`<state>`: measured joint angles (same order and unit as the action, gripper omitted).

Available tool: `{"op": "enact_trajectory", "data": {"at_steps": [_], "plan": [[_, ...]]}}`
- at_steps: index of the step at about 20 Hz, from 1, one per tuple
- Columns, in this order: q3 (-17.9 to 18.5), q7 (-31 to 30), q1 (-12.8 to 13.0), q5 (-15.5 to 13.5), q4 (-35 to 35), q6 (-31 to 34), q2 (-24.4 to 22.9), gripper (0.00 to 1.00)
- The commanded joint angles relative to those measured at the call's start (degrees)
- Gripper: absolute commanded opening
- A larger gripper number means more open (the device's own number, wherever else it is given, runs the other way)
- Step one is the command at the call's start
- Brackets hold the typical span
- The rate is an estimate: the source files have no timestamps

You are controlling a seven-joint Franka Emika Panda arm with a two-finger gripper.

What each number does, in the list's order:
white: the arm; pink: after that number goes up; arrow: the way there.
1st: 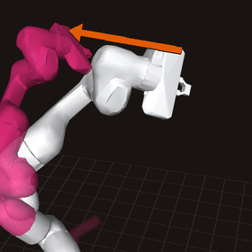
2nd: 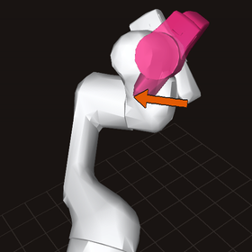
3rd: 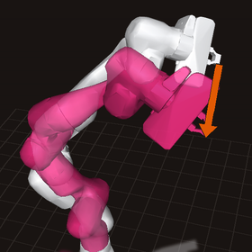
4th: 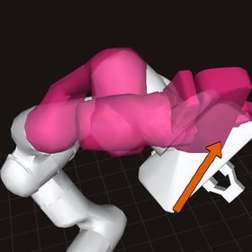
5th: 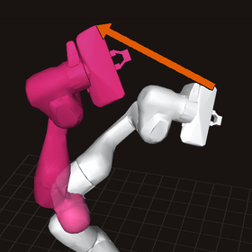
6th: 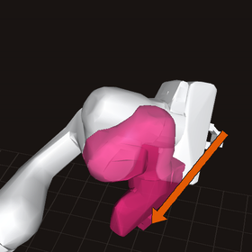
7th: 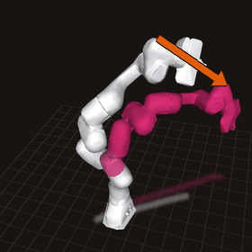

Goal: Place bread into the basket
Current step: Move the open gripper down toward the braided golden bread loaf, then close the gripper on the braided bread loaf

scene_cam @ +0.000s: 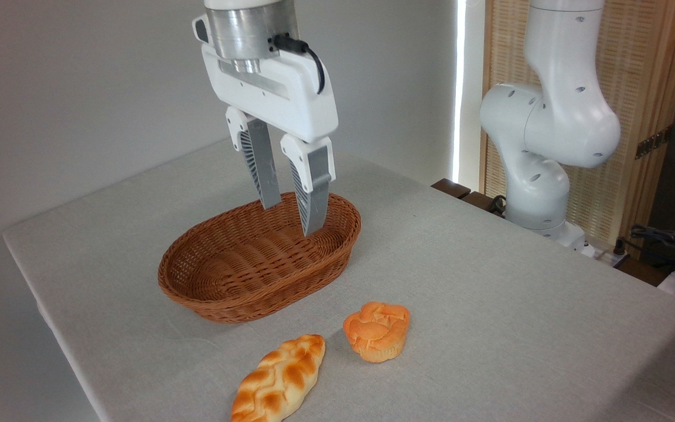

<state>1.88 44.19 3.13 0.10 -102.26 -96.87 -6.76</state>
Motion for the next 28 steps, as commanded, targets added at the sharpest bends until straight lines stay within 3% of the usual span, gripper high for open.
{"op": "enact_trajectory", "data": {"at_steps": [1, 5, 8, 14, 22, 25, 26, 28], "plan": [[0.67, -0.33, 0.3, 3.93, -6.1, -7.44, -0.89, 1.0], [3.65, -0.68, 0.21, 4.03, -10.24, -17.89, 1.04, 1.0], [4.71, -2.17, 0.21, 3.59, -10.33, -21.77, 4.73, 1.0], [4.19, -13.94, 0.39, 3.24, -10.33, -30.91, 12.64, 1.0], [3.84, -14.83, 0.39, 7.28, -10.51, -32.59, 15.81, 1.0], [3.13, -14.57, 0.39, 7.19, -10.51, -32.51, 16.43, 0.53], [3.13, -14.4, 0.39, 7.19, -10.51, -32.51, 16.34, 0.45], [3.13, -14.31, 0.39, 7.19, -10.51, -32.42, 16.43, 0.43]]}}
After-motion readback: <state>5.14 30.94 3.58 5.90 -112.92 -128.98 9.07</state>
